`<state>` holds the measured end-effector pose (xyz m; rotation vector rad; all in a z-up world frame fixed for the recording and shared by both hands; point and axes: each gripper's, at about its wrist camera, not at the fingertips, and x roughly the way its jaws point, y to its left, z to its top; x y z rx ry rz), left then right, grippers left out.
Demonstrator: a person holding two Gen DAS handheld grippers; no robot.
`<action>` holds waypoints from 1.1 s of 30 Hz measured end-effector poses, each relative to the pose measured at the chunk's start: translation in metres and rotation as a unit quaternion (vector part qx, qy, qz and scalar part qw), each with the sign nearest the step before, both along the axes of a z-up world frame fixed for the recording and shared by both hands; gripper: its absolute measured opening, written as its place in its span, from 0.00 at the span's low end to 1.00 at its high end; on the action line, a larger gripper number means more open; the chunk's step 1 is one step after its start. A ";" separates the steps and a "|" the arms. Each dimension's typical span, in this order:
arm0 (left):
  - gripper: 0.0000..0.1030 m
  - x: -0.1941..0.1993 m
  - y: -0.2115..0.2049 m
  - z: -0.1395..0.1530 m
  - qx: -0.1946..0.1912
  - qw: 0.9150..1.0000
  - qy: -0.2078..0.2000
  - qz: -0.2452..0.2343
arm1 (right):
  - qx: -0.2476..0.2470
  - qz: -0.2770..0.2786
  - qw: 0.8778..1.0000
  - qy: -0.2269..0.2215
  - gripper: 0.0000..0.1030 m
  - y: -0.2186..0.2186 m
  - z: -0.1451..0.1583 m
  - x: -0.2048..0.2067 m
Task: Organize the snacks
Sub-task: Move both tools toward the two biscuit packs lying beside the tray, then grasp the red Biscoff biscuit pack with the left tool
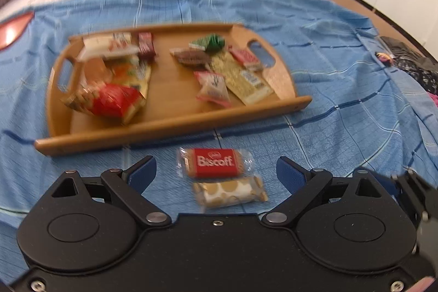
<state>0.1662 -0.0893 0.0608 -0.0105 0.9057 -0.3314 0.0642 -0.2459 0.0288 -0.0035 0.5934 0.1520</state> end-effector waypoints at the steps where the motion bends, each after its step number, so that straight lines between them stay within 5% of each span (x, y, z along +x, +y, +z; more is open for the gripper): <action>1: 0.92 0.004 -0.004 -0.004 0.001 1.000 0.008 0.002 | -0.005 0.003 1.000 0.000 0.91 0.001 -0.002 -0.001; 11: 0.92 0.039 -0.032 -0.038 0.024 0.997 0.071 0.027 | 0.000 0.019 1.000 0.002 0.92 0.003 -0.014 -0.004; 31: 0.93 0.041 -0.054 -0.051 0.086 0.995 0.045 -0.001 | 0.011 0.015 1.000 0.020 0.94 0.019 -0.039 0.005; 33: 0.87 0.041 -0.054 -0.050 0.083 0.996 0.043 0.002 | 0.008 0.017 1.000 0.018 0.95 0.020 -0.040 0.004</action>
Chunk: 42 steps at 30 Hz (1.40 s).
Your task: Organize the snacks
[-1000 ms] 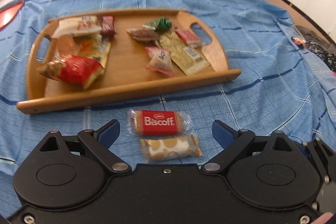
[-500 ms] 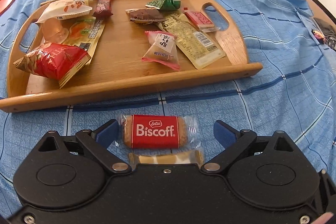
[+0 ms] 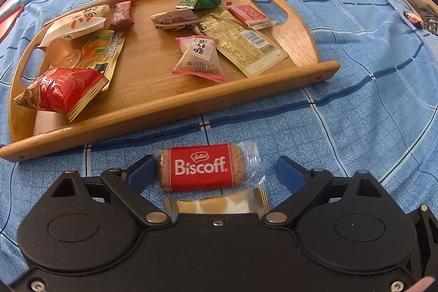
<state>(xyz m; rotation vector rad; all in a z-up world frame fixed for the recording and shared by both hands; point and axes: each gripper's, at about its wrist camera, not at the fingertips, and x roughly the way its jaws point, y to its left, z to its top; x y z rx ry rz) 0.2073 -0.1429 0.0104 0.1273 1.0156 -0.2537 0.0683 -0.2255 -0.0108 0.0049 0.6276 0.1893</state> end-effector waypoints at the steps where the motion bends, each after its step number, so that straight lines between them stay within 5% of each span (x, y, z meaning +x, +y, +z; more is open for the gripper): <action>1: 0.80 0.000 0.000 0.001 -0.002 1.000 -0.003 -0.002 | 0.000 0.001 1.000 -0.001 0.96 0.000 0.000 0.000; 8: 0.61 -0.005 0.000 0.007 -0.005 1.000 -0.020 -0.014 | -0.004 0.003 1.000 0.001 0.97 0.002 -0.001 -0.001; 31: 0.60 -0.027 0.076 0.064 -0.032 0.995 -0.092 0.022 | 0.044 -0.009 0.998 0.041 0.94 0.033 0.007 0.036; 42: 0.60 -0.038 0.116 0.064 -0.030 0.992 -0.112 0.045 | 0.010 -0.029 0.999 0.039 0.85 0.057 0.006 0.047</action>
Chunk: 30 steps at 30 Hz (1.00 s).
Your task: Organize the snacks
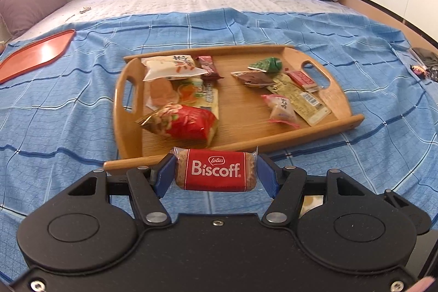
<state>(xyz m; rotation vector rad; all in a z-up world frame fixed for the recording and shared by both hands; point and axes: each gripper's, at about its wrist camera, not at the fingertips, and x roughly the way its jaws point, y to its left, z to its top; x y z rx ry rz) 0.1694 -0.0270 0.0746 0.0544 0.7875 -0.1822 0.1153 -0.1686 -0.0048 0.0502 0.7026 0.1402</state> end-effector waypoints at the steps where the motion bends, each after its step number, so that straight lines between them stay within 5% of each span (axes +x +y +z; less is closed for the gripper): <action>1: 0.60 -0.001 0.002 -0.001 -0.001 1.000 -0.001 0.001 | -0.003 -0.002 1.000 -0.001 0.84 0.000 0.000 0.000; 10: 0.60 -0.014 0.014 -0.008 -0.005 1.000 -0.009 0.006 | -0.012 0.002 1.000 -0.016 0.70 -0.002 0.001 -0.007; 27: 0.60 -0.035 0.027 -0.011 -0.003 1.000 -0.029 0.005 | -0.006 0.017 0.999 -0.038 0.64 -0.004 0.016 -0.015; 29: 0.60 -0.035 0.028 -0.008 -0.004 0.999 -0.035 0.006 | 0.000 0.016 0.999 -0.042 0.60 -0.006 0.021 -0.014; 30: 0.60 -0.035 0.028 -0.006 -0.005 0.999 -0.038 0.007 | 0.002 0.016 0.999 -0.043 0.51 -0.007 0.024 -0.013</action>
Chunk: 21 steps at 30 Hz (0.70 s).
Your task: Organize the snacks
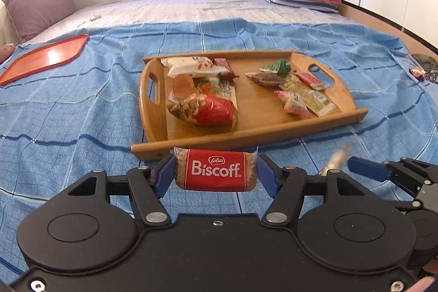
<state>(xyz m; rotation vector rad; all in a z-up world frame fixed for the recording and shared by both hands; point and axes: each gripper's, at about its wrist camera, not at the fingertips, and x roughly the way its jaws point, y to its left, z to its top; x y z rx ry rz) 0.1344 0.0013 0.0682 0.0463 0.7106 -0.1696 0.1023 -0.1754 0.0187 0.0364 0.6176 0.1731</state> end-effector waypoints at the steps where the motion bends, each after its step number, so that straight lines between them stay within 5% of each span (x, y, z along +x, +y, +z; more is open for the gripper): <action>1: 0.60 0.001 0.001 0.002 -0.001 1.000 -0.002 0.001 | 0.001 0.000 1.000 0.000 0.46 -0.001 0.003 0.002; 6: 0.60 0.001 0.002 0.007 -0.006 1.000 -0.011 0.006 | -0.002 -0.008 1.000 -0.007 0.46 -0.006 0.012 0.009; 9: 0.60 0.000 0.004 0.005 -0.005 1.000 -0.011 0.007 | -0.004 0.002 1.000 0.001 0.68 -0.007 0.009 0.010; 17: 0.60 -0.001 0.007 0.001 0.005 1.000 -0.007 0.007 | -0.106 0.109 0.988 -0.009 0.84 0.005 -0.009 0.028; 21: 0.60 -0.004 0.007 -0.001 0.014 1.000 -0.014 0.007 | -0.110 0.138 0.984 0.005 0.88 -0.002 -0.012 0.049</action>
